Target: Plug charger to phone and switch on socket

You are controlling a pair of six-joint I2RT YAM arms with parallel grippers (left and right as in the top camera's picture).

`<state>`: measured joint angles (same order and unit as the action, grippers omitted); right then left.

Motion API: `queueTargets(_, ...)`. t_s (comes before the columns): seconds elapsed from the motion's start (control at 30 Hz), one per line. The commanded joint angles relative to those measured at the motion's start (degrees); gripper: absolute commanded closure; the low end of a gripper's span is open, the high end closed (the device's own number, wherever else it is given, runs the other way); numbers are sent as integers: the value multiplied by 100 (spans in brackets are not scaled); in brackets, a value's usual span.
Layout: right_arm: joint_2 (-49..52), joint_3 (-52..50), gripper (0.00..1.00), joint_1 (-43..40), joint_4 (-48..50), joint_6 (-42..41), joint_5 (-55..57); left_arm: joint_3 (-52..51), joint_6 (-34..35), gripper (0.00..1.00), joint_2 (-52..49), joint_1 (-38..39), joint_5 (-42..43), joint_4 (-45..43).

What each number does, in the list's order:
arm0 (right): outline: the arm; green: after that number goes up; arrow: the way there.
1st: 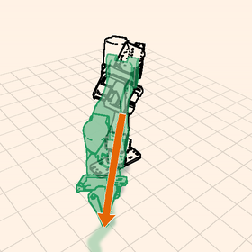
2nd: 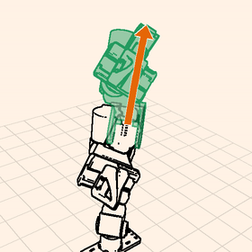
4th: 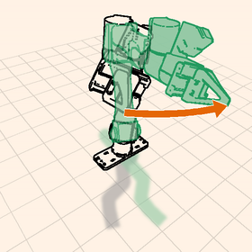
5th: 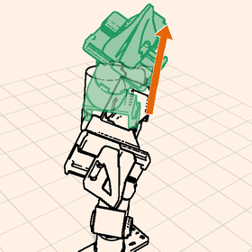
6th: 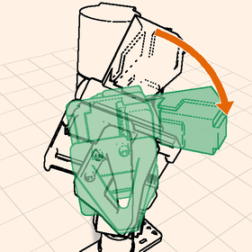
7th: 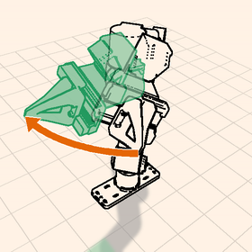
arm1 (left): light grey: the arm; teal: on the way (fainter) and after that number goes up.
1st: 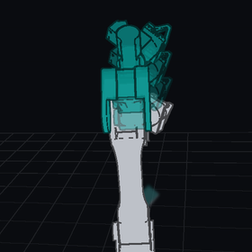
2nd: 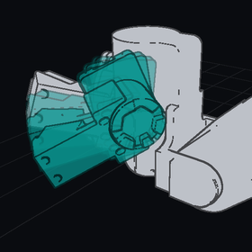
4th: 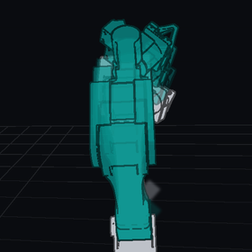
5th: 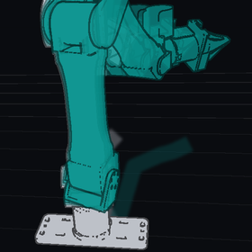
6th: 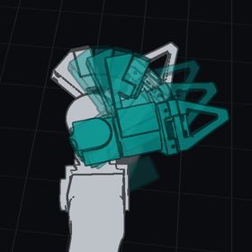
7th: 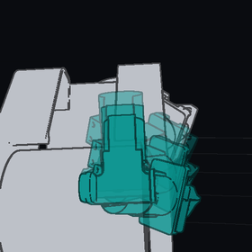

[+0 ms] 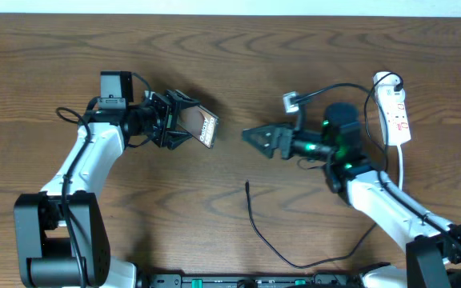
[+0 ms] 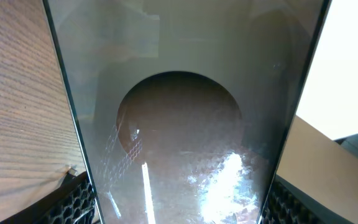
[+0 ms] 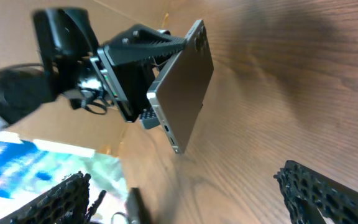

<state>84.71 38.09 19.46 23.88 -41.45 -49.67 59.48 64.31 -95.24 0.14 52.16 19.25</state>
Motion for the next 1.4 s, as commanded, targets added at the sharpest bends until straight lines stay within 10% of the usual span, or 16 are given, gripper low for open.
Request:
queueTargets(0.0,44,83,5,501,13,299,1211,20,195,92,83,229,-46,-26)
queueTargets(1.17,44,83,22,1064,-260,334,2581,20,1534,93,83,1598,-382,-874)
queueTargets(1.37,44,83,43,1064,-326,334,2581,20,1554,93,83,1705,-385,-953)
